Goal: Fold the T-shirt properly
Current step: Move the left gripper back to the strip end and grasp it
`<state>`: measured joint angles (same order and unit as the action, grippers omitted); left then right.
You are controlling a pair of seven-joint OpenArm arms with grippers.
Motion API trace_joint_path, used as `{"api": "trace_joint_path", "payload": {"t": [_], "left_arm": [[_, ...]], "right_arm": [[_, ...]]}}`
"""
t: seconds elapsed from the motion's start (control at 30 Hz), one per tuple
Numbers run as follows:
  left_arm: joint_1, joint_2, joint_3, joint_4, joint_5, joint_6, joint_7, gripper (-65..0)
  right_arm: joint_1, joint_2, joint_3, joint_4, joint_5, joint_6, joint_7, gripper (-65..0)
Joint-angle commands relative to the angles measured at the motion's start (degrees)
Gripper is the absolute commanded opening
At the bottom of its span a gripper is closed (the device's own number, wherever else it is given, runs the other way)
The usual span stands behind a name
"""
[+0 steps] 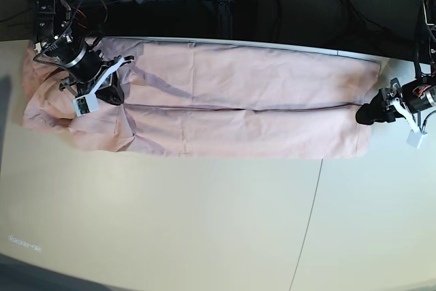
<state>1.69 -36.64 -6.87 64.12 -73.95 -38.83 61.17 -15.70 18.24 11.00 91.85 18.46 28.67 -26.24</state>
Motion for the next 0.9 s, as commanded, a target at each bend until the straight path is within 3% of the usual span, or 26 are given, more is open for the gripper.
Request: {"api": "trace_joint_path", "payload": {"t": [0.0, 0.23, 0.37, 0.47, 0.63, 0.87], "left_arm": [[-0.5, -0.6, 0.5, 0.3, 1.9, -1.2, 0.8, -22.7], [-0.5, -0.5, 3.2, 0.3, 2.2, -1.2, -0.3, -24.6], [-0.5, -0.5, 3.2, 0.3, 4.1, -1.2, -0.8, -49.8], [-0.4, -0.5, 3.2, 0.3, 5.8, -1.2, -2.9, -64.5], [-0.4, -0.5, 3.2, 0.3, 6.1, -1.2, -4.2, -65.0], [-0.7, -0.9, 3.2, 0.3, 6.1, -1.2, -5.9, -65.0]], "right_arm": [[0.3, 0.7, 0.4, 0.7, 1.0, 3.9, 0.7, -65.0], [0.3, 0.7, 0.4, 0.7, 1.0, 3.9, 0.5, -65.0], [0.3, 0.7, 0.4, 0.7, 1.0, 3.9, 0.5, -65.0], [0.3, 0.7, 0.4, 0.7, 1.0, 3.9, 0.5, -65.0], [0.3, 0.7, 0.4, 0.7, 1.2, 3.9, 0.5, -65.0], [0.3, 0.7, 0.4, 1.4, 5.9, 4.0, 0.5, -65.0]]}}
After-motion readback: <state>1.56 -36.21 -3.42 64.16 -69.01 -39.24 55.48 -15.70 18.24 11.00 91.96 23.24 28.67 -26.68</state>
